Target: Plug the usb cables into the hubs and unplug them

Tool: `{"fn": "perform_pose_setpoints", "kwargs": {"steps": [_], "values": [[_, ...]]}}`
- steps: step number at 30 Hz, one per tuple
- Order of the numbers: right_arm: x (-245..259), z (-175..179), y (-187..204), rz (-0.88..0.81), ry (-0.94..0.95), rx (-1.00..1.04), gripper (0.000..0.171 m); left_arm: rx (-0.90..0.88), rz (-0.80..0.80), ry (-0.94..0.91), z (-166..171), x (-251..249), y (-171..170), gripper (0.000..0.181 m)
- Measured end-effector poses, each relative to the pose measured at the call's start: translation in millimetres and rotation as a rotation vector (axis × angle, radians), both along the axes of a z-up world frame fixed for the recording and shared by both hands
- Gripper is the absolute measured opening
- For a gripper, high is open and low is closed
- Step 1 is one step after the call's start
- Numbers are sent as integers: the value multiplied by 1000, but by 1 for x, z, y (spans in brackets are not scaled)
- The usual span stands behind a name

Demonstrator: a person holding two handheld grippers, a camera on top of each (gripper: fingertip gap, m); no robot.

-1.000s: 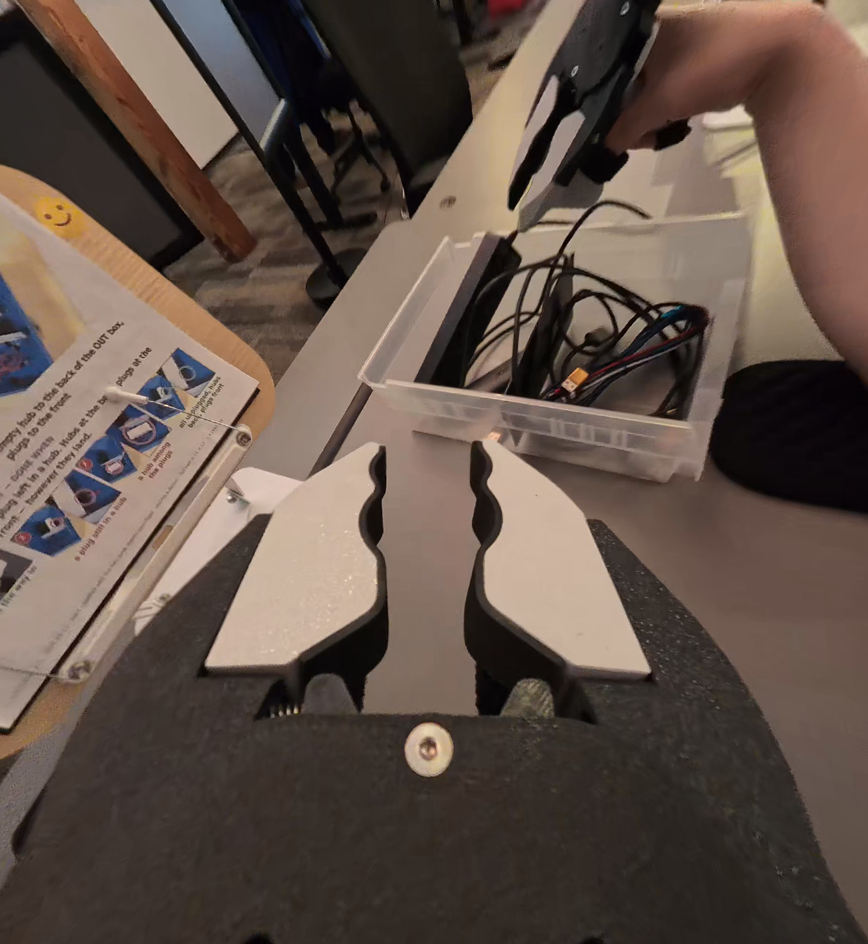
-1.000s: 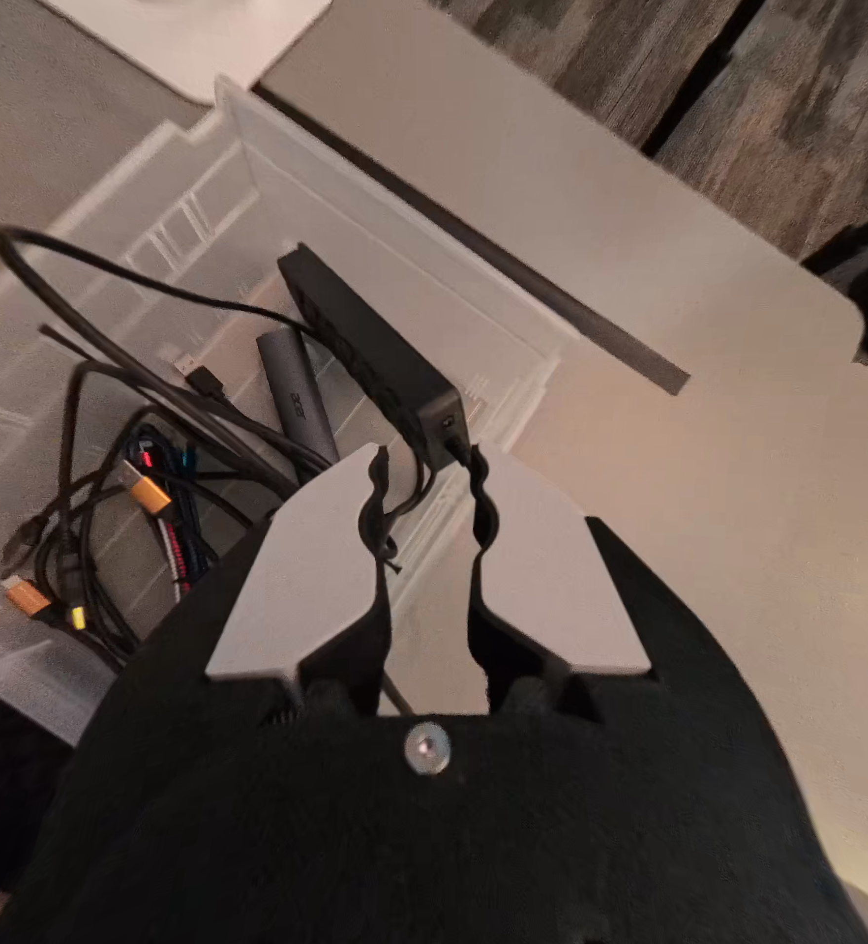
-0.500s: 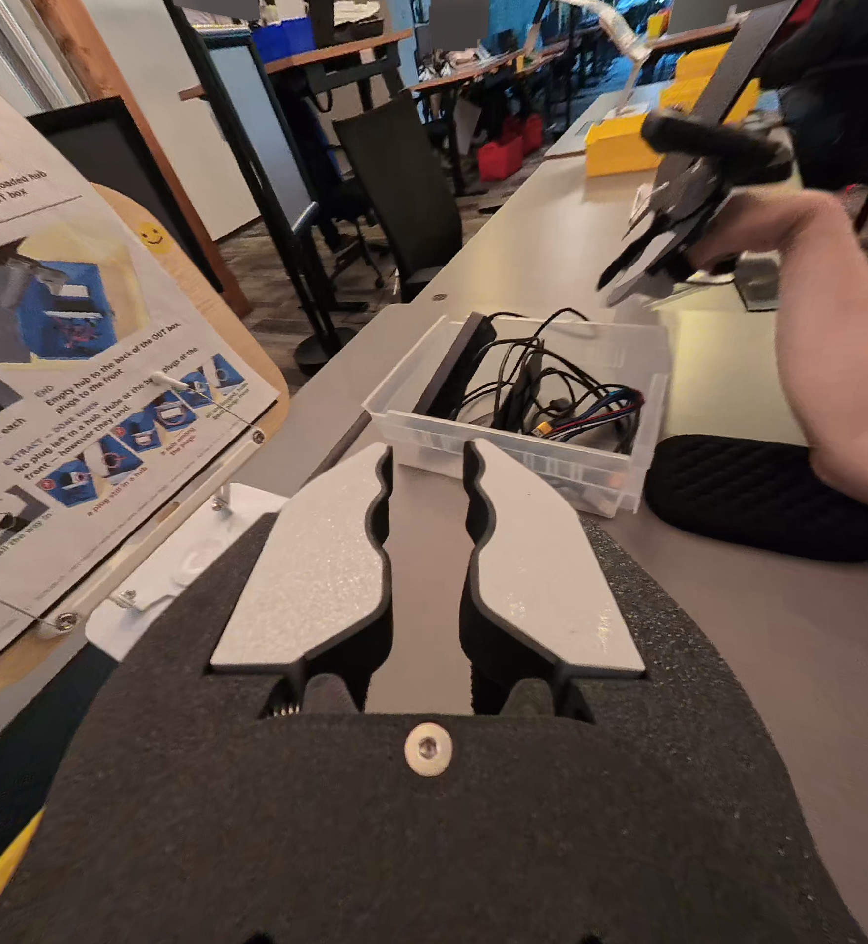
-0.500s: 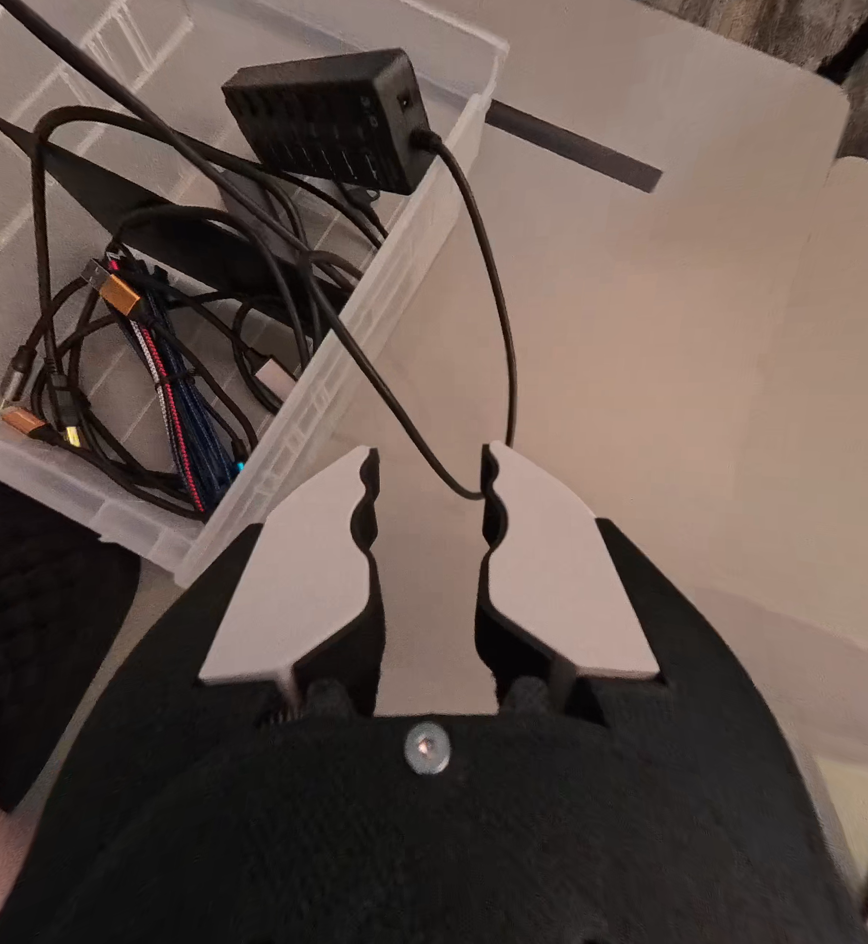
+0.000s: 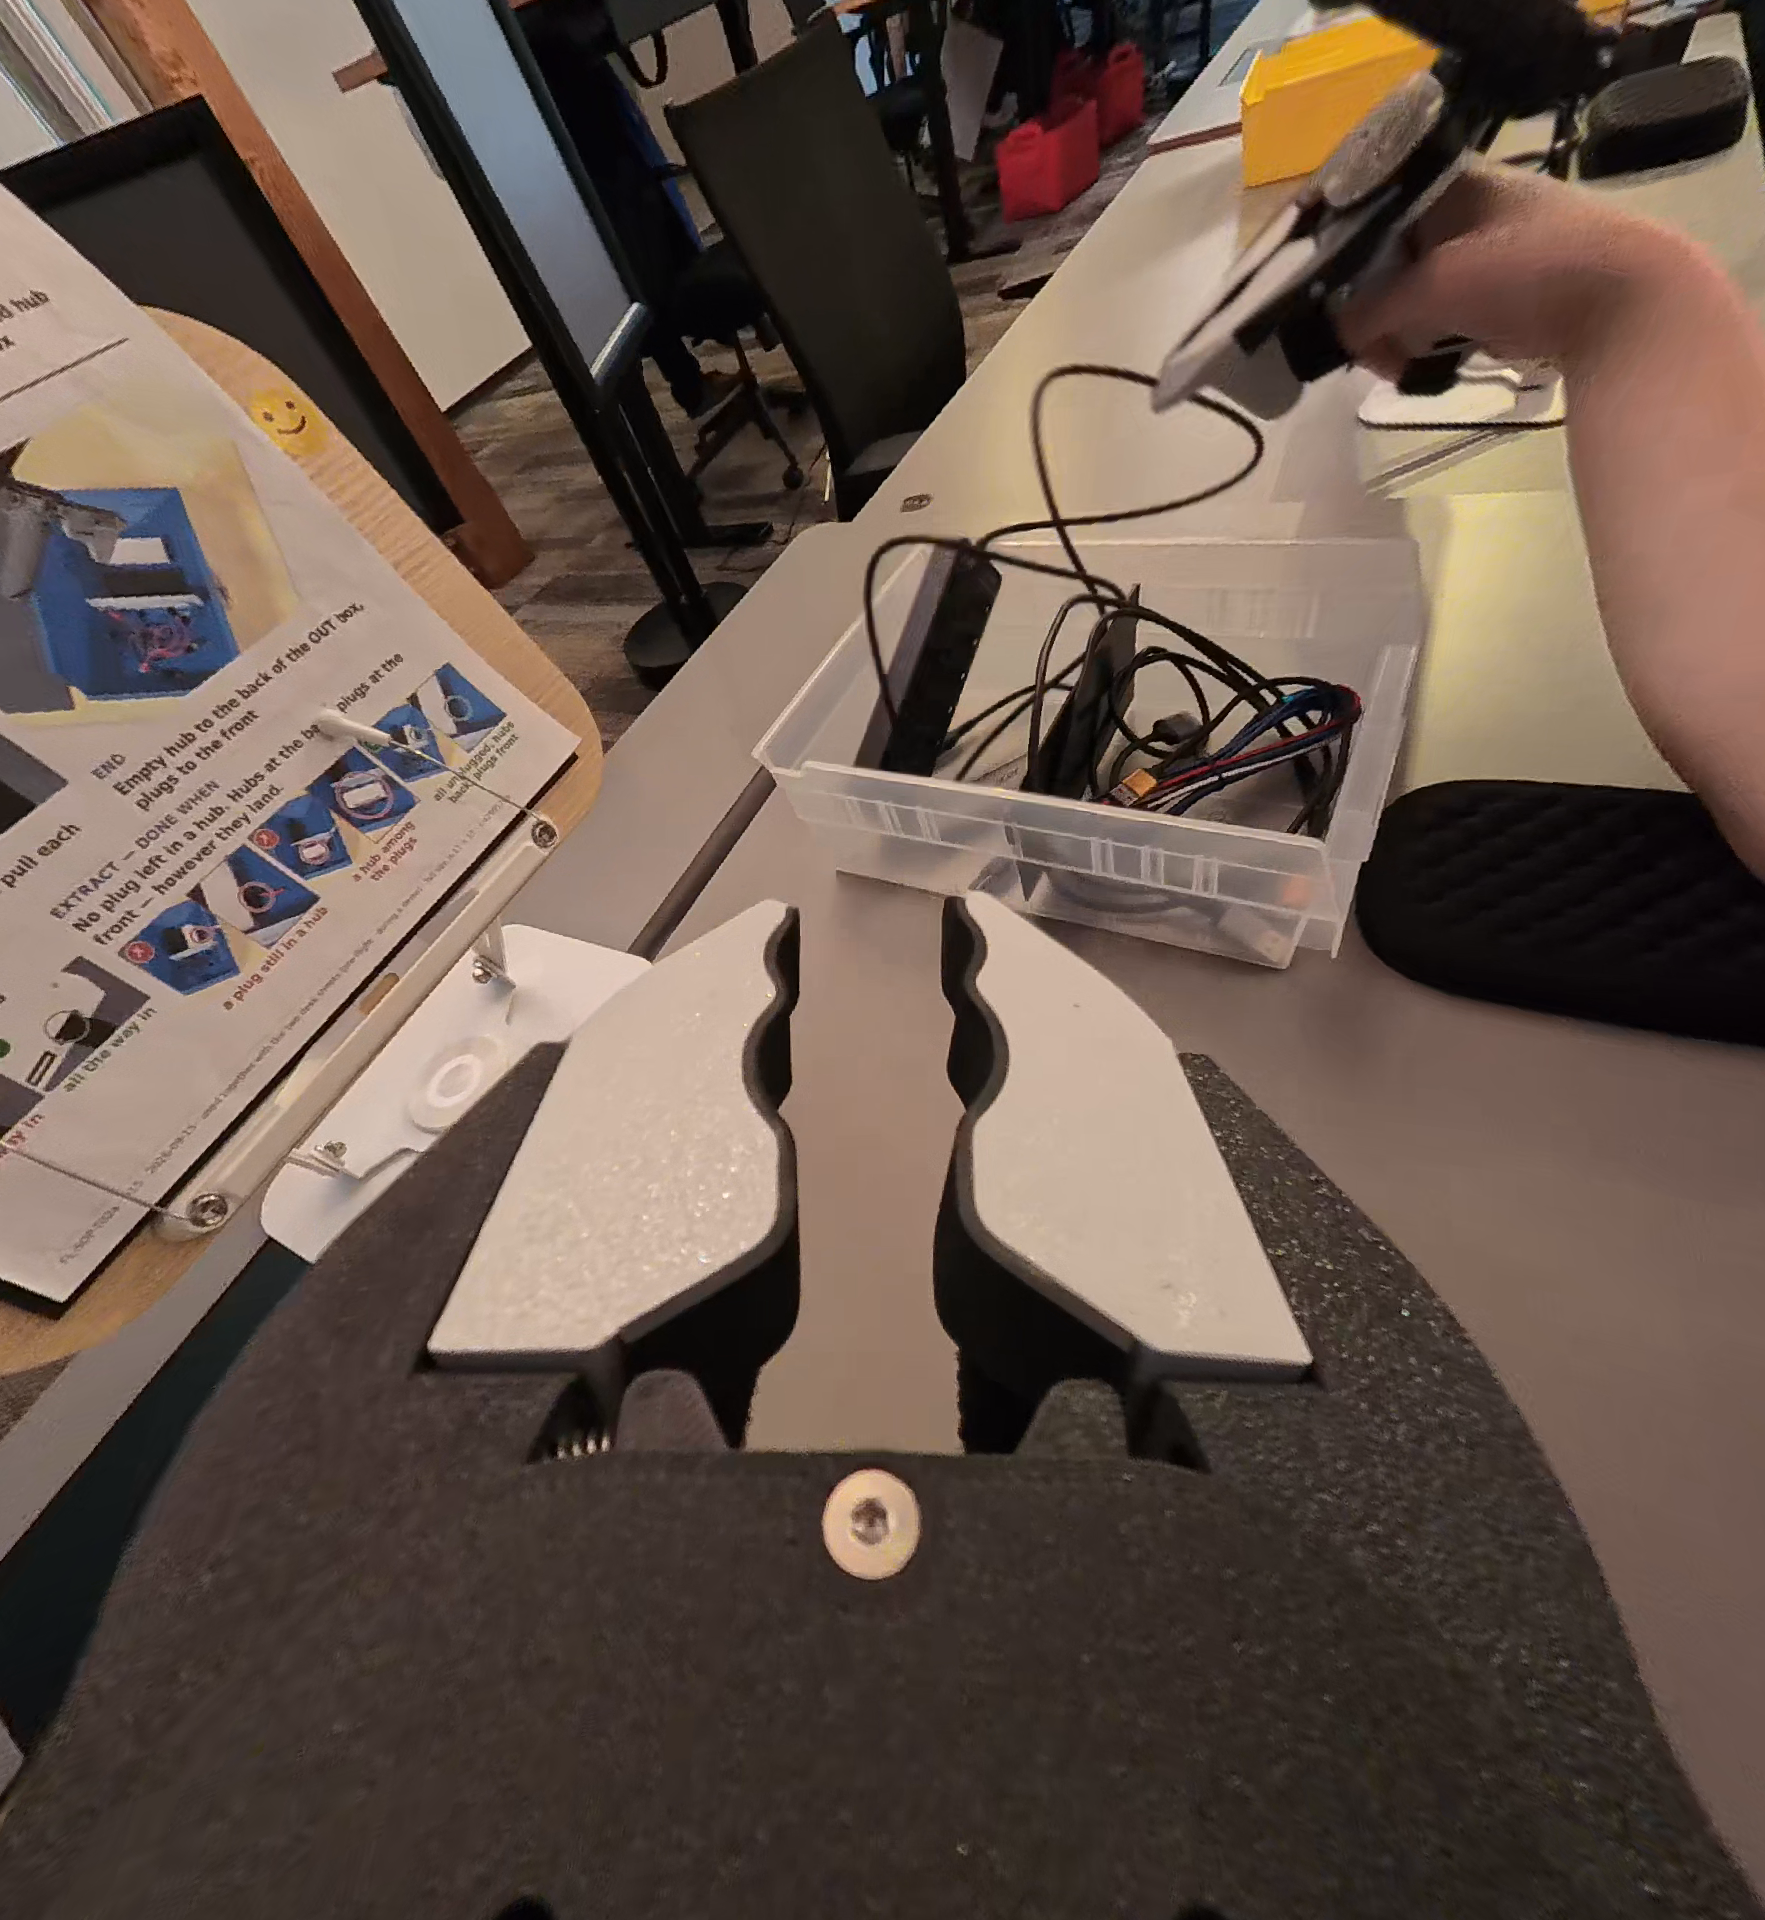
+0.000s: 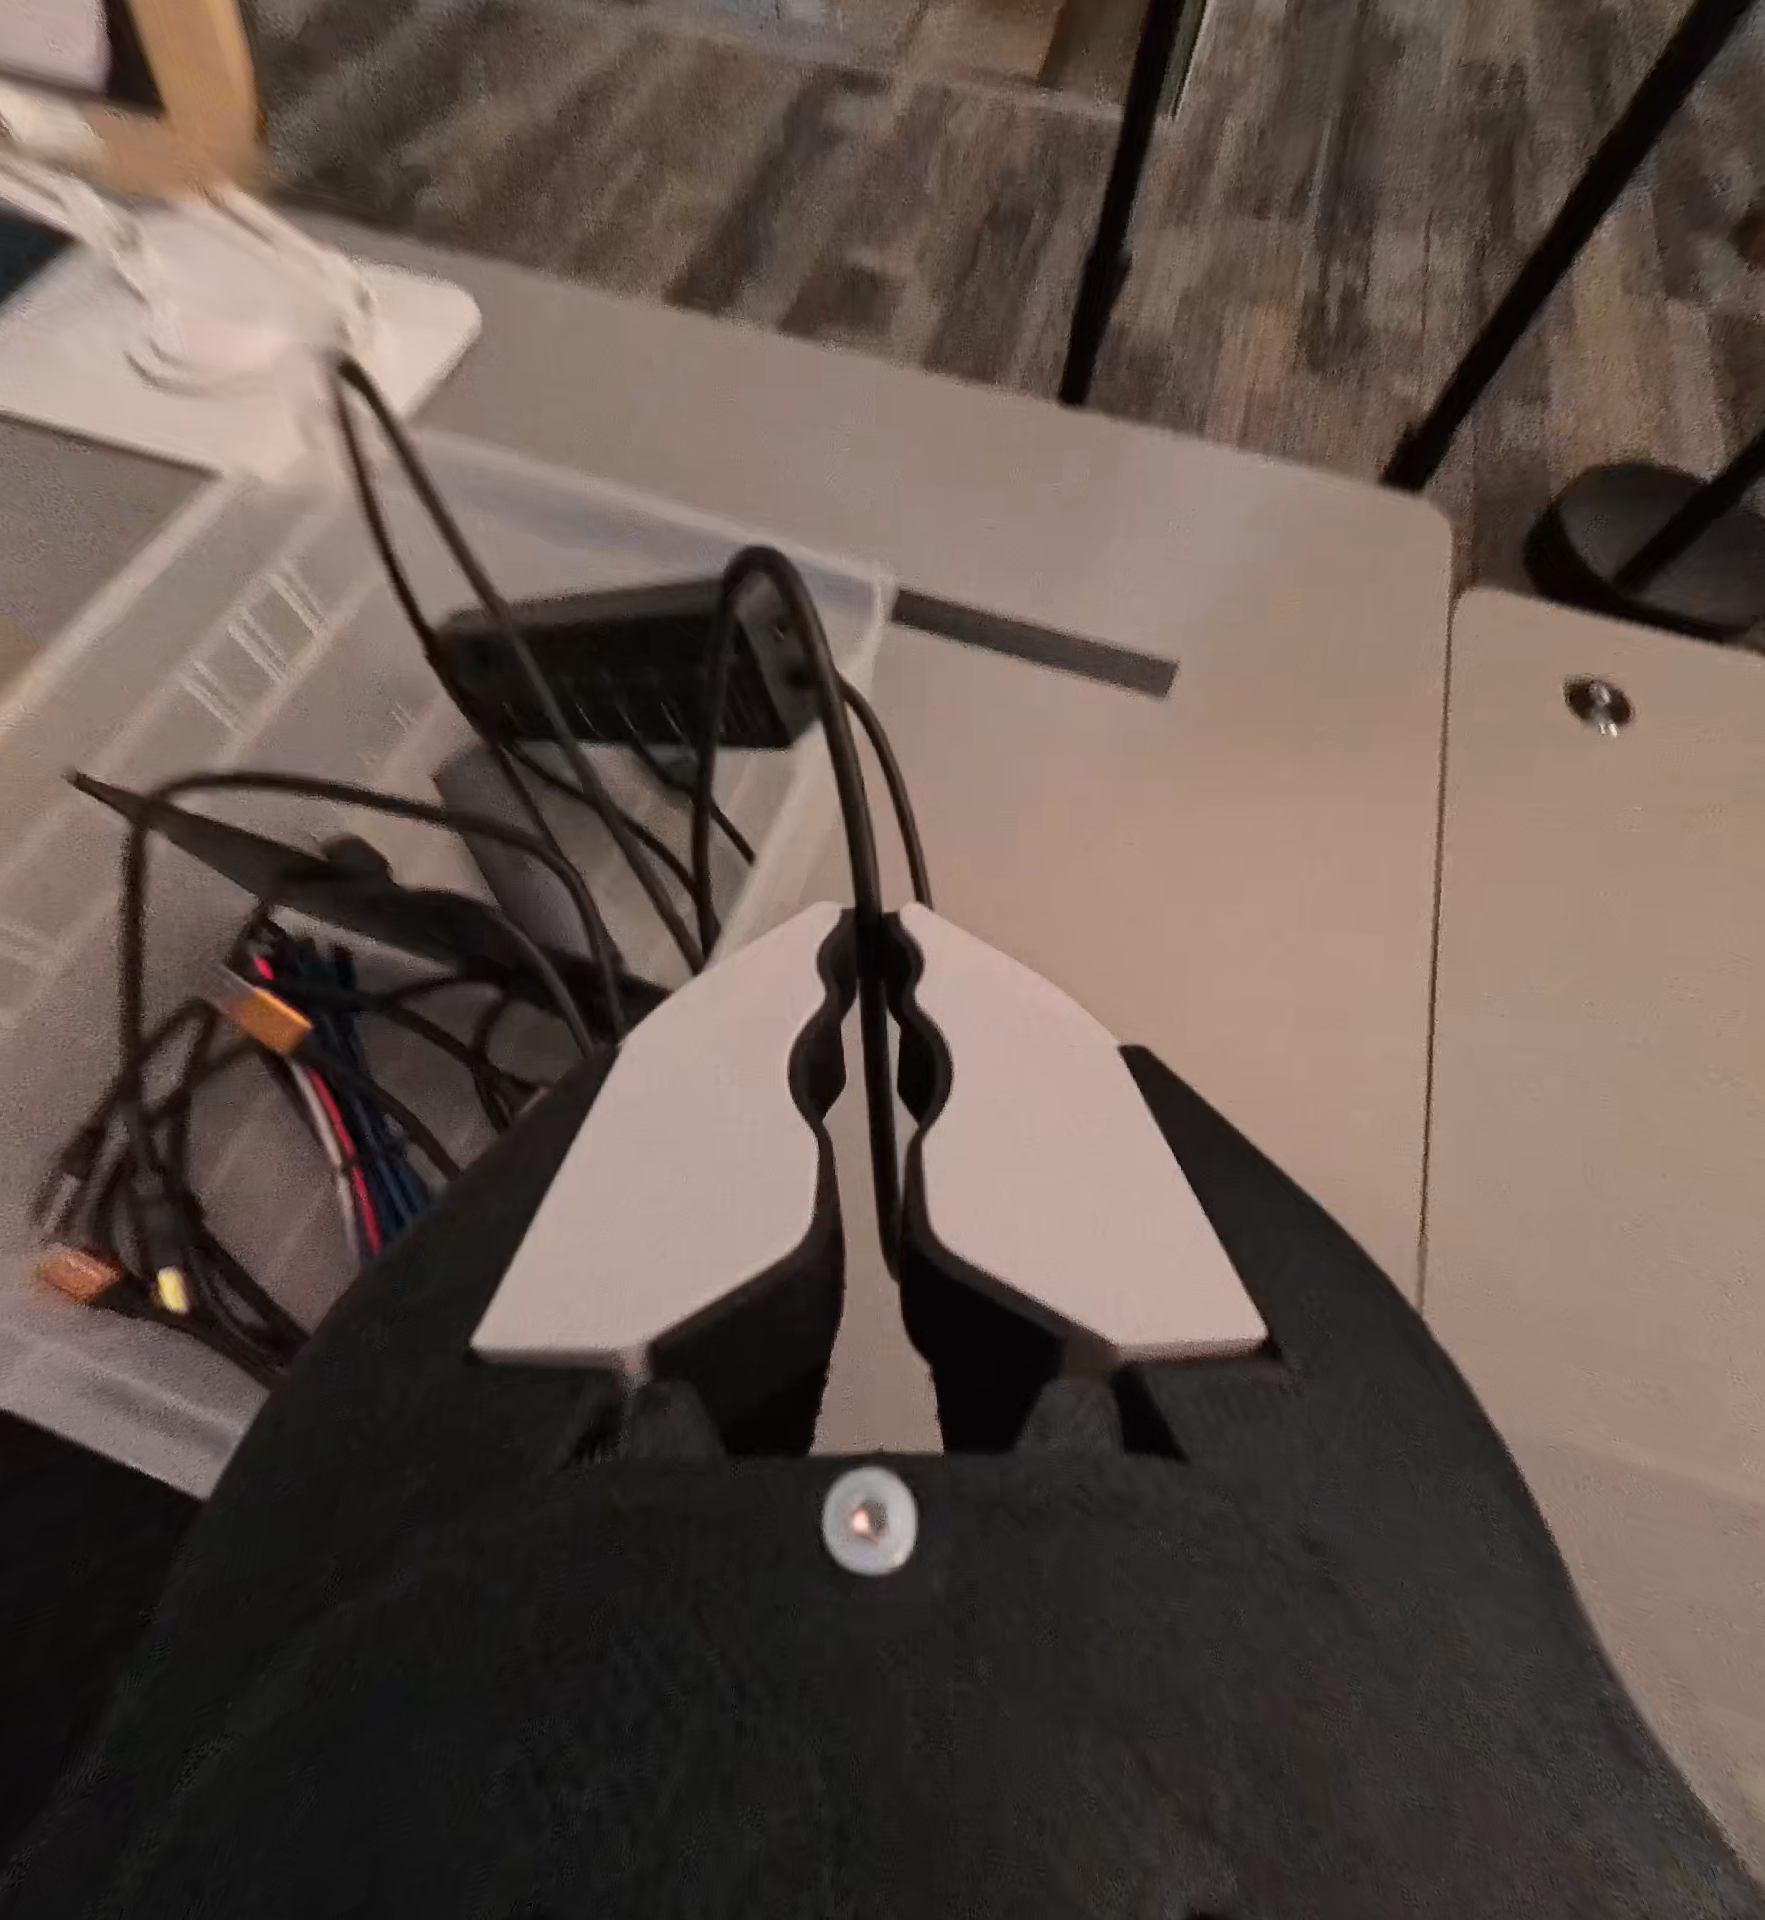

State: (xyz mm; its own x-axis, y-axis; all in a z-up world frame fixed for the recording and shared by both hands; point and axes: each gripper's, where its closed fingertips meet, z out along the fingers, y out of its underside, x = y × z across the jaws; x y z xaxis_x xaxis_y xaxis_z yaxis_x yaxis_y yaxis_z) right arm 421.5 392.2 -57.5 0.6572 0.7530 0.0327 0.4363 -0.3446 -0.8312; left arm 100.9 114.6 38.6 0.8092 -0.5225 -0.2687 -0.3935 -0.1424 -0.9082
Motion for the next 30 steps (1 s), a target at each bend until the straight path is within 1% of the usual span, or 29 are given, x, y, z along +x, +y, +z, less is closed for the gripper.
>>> {"fn": "perform_pose_setpoints", "kwargs": {"steps": [3,5,6,8,10,11,14,18,20,21,23,24,27,30], "values": [[-56,40,-12,119,186,17,5,14,-7,11,2,5,-1,25],[-94,46,-16,167,239,-21,5,14,2,28,0,5,0,25],[-113,43,-19,195,256,-68,5,14,4,30,-1,5,1,25],[-139,20,-23,213,235,-225,6,4,-1,21,-3,5,3,25],[-150,-8,-22,185,187,-362,6,-9,-3,19,-6,6,4,25],[-151,-20,-20,163,149,-399,6,-15,1,22,-7,5,5,25],[-148,-49,-17,120,-5,-430,7,-21,5,30,-10,6,7,25],[-148,-61,-20,123,-114,-415,7,-33,-6,41,-14,11,8,25],[-151,-62,-25,178,-143,-408,8,-38,-6,56,-16,12,9,25],[-152,-59,-28,211,-132,-401,12,-40,-4,60,-17,11,9,25],[-152,-48,-33,257,-75,-400,29,-41,4,58,-16,9,9,25],[-151,-40,-33,270,-39,-387,33,-41,8,52,-16,7,9,25],[-139,-9,-33,281,78,-318,39,-30,16,30,-10,2,6,25],[-118,24,-29,231,181,-217,41,-14,31,21,-5,-3,3,25]]}}
